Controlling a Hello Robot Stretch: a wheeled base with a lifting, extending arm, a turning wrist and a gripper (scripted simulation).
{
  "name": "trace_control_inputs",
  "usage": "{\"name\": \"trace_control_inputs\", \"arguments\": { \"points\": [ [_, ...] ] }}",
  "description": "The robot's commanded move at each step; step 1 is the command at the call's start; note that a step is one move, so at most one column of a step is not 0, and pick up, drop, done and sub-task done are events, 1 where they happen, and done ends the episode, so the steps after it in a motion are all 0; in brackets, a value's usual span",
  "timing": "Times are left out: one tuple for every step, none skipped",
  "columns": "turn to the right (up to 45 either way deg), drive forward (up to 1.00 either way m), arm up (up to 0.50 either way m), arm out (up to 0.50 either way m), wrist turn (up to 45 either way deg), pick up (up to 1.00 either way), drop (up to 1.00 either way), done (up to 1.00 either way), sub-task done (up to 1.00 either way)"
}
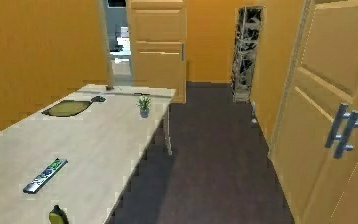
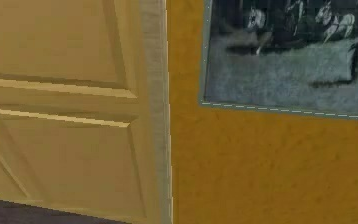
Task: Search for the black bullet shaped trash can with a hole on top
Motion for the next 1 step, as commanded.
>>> {"name": "trace_control_inputs", "arguments": {
  "points": [
    [9.0,0.00,0.00,0.00,0.0,0.00,0.00,0.00,0.00]
  ]
}}
